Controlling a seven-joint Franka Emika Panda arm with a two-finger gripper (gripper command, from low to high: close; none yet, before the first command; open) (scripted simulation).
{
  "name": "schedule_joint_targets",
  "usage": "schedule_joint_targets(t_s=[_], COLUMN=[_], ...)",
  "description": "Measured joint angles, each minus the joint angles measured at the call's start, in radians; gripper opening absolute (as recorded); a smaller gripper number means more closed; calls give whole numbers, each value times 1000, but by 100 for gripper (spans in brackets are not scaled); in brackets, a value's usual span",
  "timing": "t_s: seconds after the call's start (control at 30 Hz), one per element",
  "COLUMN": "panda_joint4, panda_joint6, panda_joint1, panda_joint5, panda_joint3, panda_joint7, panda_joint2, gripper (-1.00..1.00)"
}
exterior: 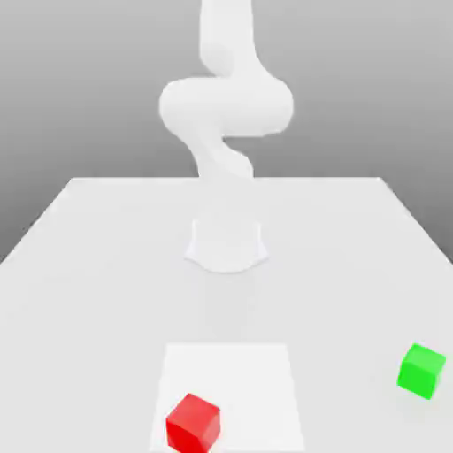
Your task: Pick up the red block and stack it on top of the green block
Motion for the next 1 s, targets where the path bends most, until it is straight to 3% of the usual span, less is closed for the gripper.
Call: schedule_joint_targets(t_s=[0.53, 0.83, 1.0], panda_joint4=[-83, -129, -110], panda_joint6=[210, 332, 470], panda_joint1=[-120, -138, -123], panda_joint5=[-77, -37, -49], panda_joint3=[63, 56, 35], panda_joint7=[310, 422, 445], panda_joint2=[587, 908, 1088], gripper=[0, 0, 0])
